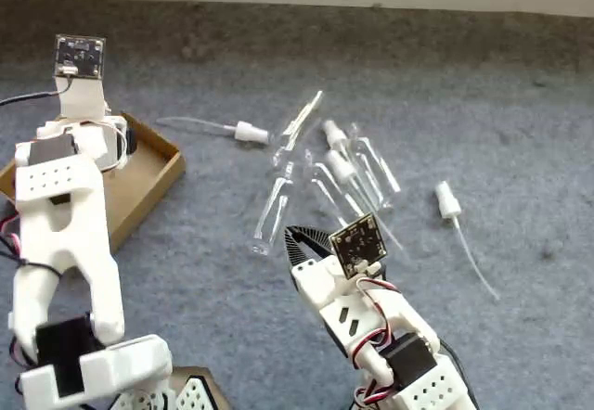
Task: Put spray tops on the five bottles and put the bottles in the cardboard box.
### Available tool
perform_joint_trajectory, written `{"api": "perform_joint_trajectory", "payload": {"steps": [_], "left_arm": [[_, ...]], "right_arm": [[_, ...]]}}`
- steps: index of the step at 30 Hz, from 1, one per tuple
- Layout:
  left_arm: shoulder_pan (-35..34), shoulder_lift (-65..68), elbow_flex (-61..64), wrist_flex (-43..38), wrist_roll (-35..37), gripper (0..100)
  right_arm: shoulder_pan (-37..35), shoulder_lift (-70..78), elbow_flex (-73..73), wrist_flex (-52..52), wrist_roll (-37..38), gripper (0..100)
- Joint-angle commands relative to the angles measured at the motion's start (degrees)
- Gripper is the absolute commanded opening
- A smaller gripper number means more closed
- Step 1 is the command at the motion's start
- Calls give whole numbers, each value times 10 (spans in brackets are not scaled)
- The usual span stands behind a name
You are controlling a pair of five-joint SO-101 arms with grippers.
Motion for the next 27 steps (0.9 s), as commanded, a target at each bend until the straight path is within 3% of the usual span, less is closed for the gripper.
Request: {"api": "perform_joint_trajectory", "payload": {"steps": [1,15,27], "left_arm": [[-22,62,-91,-17,-3,91],[-44,268,-267,-17,-3,91],[-50,348,-352,-17,-2,91]], "right_arm": [[-4,-1,65,-14,0,4],[-4,0,65,-14,0,4],[-4,0,65,-14,0,4]]}}
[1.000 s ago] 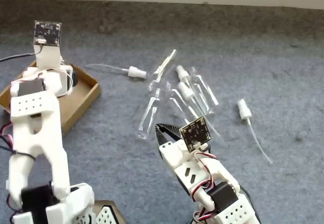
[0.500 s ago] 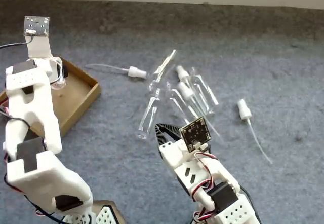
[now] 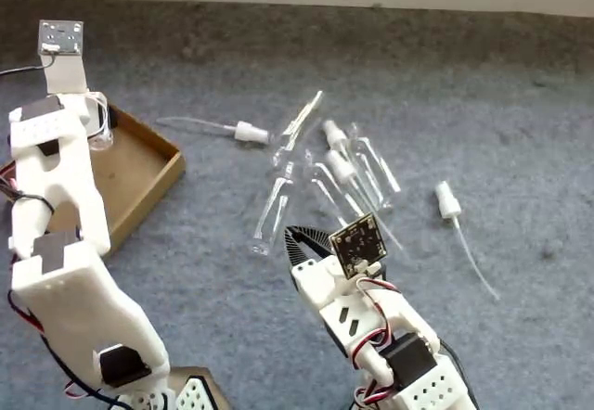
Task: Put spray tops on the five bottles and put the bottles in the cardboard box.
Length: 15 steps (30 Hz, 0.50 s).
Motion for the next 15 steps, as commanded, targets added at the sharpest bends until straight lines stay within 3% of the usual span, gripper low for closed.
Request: {"api": "perform_joint_trajectory", "payload": {"steps": [1,15], "left_arm": [[-7,8,-53,-13,-1,91],[-7,42,-72,-11,-1,91]], "right_arm": [[-4,0,65,-14,0,4],[-4,0,65,-14,0,4]]}}
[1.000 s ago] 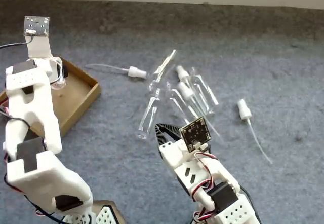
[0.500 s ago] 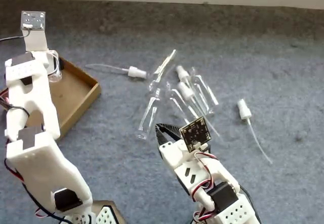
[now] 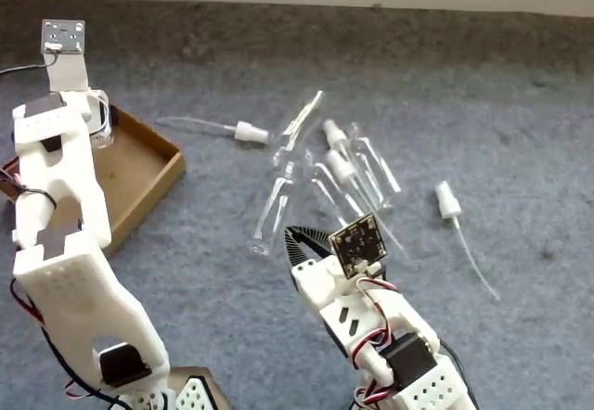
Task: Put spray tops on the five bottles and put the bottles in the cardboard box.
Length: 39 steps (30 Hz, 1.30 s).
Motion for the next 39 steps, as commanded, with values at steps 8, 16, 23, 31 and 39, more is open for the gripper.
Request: {"api": "perform_joint_trajectory", "payload": {"steps": [8,16,23,31,39], "left_arm": [[-8,-15,-21,-8,-2,148],[-8,-15,-22,-2,-4,171],[-8,-17,-28,27,-5,172],[-8,-17,-28,27,-5,172],[-8,-22,-26,29,-5,172]], "right_arm": [[-3,0,65,-14,0,4],[-3,0,65,-14,0,4],[-3,0,65,-14,0,4],[-3,0,64,-14,0,4],[-3,0,64,-14,0,4]]}}
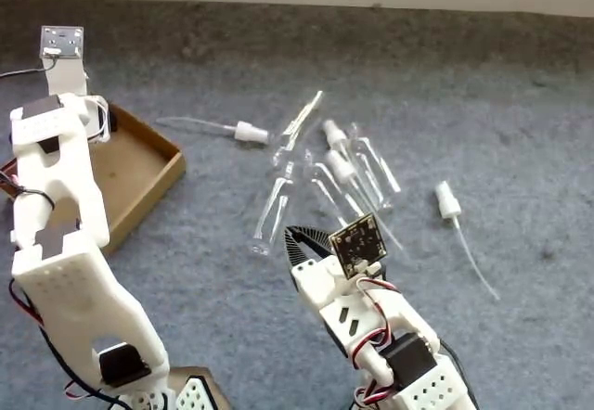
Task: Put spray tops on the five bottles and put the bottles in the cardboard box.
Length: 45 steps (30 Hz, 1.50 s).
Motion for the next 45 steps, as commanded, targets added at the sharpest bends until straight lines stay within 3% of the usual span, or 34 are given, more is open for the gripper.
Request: {"api": "perform_joint_trajectory", "payload": {"steps": [1,8,24,36,40,45], "left_arm": [[-3,-29,-22,4,-4,172],[0,-99,-12,84,-4,172],[-3,-115,-16,161,-4,171],[3,-291,-11,353,-5,171],[44,-323,-11,433,-5,171],[121,-352,-11,475,-4,169]], "right_arm": [[-3,0,64,-14,0,4],[-3,0,64,-14,1,4],[-3,0,64,-14,1,4],[-3,0,64,-14,0,4],[11,-6,64,-14,-3,4],[92,-7,67,-17,-3,4]]}}
